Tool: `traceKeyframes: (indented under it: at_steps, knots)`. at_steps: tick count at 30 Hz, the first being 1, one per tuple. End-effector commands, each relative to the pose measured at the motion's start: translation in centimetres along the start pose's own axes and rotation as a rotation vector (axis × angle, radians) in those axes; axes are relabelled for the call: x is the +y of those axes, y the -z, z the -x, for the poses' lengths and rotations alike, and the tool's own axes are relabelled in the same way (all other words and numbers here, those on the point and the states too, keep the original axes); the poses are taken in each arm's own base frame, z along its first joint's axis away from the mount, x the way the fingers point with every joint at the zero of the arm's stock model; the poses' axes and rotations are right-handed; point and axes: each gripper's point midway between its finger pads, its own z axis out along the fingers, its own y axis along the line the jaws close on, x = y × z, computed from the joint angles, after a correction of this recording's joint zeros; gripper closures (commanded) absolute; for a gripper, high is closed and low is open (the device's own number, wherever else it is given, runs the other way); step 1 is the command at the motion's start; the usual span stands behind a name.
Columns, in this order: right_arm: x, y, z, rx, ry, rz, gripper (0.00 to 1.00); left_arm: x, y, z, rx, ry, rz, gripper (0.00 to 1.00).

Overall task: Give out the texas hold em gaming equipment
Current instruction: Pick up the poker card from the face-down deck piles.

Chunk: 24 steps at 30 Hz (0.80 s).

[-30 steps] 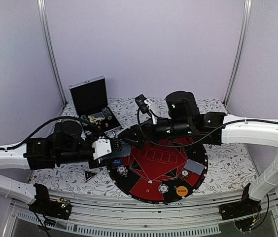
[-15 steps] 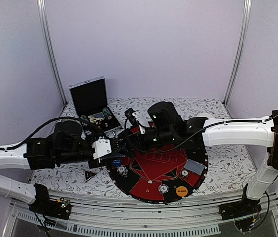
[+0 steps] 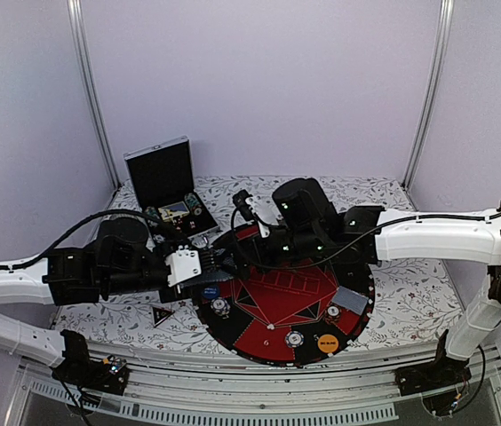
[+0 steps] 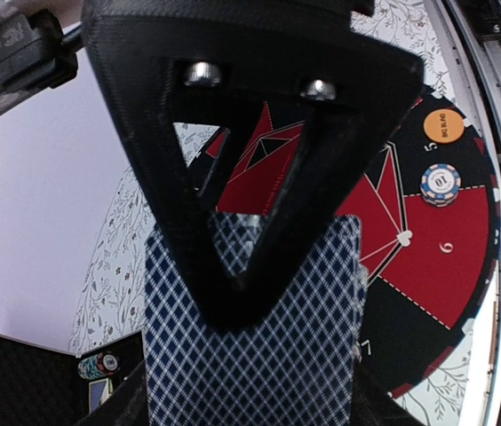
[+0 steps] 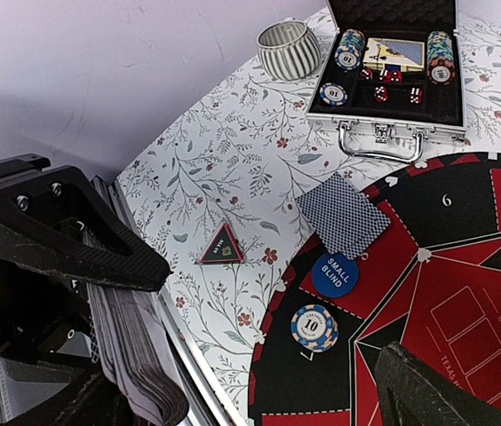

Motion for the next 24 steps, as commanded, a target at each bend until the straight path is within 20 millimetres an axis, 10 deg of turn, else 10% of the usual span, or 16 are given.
traceKeyframes:
  at_steps: [1,20,24]
  knots:
    - [0.5,0.8,0.5,0.013,0.003,0.005,0.06,0.9,0.0,0.4,-0.016,0.006,0.025,0.44]
    - [1.6,2.5,1.1,0.034,0.007,0.031,0.14,0.8,-0.1,0.3,-0.014,0.005,0.022,0.44]
    - [2.9,2.6,1.5,0.024,0.003,0.103,0.41,0.7,-0.1,0.2,-0.011,0.004,0.019,0.44]
